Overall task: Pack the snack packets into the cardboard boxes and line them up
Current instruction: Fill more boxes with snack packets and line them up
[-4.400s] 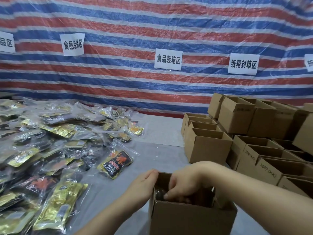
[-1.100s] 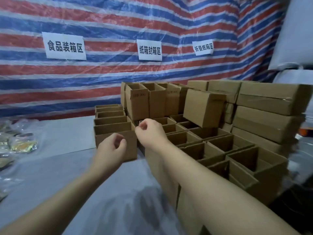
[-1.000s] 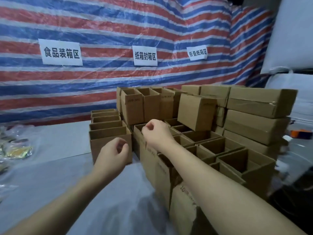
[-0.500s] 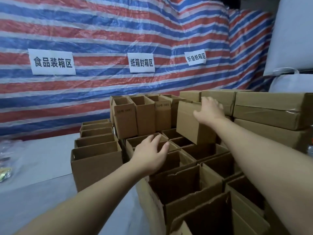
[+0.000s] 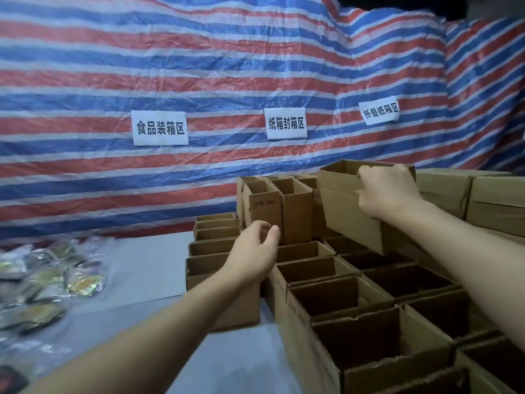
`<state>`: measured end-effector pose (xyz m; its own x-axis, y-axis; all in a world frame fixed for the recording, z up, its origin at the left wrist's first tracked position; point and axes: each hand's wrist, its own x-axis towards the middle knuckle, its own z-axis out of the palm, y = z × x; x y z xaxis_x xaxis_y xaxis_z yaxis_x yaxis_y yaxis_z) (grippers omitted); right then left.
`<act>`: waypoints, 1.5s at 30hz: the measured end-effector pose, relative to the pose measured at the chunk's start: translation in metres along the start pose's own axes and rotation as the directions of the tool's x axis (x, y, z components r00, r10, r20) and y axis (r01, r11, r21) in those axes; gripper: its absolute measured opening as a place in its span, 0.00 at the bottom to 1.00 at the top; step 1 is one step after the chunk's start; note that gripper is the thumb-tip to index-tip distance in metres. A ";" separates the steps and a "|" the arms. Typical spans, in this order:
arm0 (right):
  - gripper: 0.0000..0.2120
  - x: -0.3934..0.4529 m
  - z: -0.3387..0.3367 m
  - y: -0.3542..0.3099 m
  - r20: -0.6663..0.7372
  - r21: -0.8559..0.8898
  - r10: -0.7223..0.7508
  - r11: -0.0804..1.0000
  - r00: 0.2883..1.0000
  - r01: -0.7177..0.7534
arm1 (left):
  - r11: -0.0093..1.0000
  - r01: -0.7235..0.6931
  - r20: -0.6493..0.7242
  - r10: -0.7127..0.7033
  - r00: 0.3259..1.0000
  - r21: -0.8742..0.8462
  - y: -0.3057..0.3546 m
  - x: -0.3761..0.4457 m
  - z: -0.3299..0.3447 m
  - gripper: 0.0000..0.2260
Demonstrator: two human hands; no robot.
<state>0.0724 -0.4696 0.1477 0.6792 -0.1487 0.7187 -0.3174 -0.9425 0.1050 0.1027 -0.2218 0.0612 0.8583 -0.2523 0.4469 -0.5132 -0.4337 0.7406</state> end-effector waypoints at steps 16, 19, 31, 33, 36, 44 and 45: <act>0.09 -0.196 -0.116 -0.264 0.077 0.692 -0.742 0.521 0.666 0.500 | 0.787 0.494 0.035 -0.519 0.854 -0.370 -0.076 -0.187 -0.257 0.16; 0.08 -0.226 -0.094 -0.281 0.153 0.727 -0.799 0.489 0.581 0.481 | 0.694 0.575 0.100 -0.597 0.796 -0.433 -0.118 -0.225 -0.260 0.17; 0.15 -0.235 -0.063 -0.320 0.244 0.837 -0.618 0.523 0.747 0.159 | 0.770 0.610 -0.051 -0.628 0.777 -0.188 -0.154 -0.250 -0.230 0.17; 0.22 -0.230 -0.054 -0.332 0.380 0.759 -0.597 0.638 0.707 0.130 | 0.784 0.600 -0.065 -0.614 0.786 -0.159 -0.151 -0.251 -0.229 0.16; 0.18 -0.235 -0.039 -0.340 0.524 0.691 -0.608 0.713 0.597 0.119 | 0.809 0.581 -0.084 -0.588 0.805 -0.091 -0.147 -0.253 -0.230 0.14; 0.14 -0.233 -0.032 -0.344 0.536 0.657 -0.613 0.735 0.580 0.169 | 0.810 0.586 -0.069 -0.585 0.808 -0.016 -0.144 -0.252 -0.232 0.15; 0.14 -0.232 -0.032 -0.344 0.538 0.654 -0.611 0.737 0.580 0.169 | 0.809 0.587 -0.067 -0.587 0.807 -0.013 -0.145 -0.252 -0.232 0.16</act>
<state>0.0025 -0.1012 -0.0332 0.9443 0.3287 -0.0175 0.3142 -0.9157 -0.2506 -0.0407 0.1056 -0.0419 0.9932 0.1087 -0.0406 0.0889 -0.4877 0.8685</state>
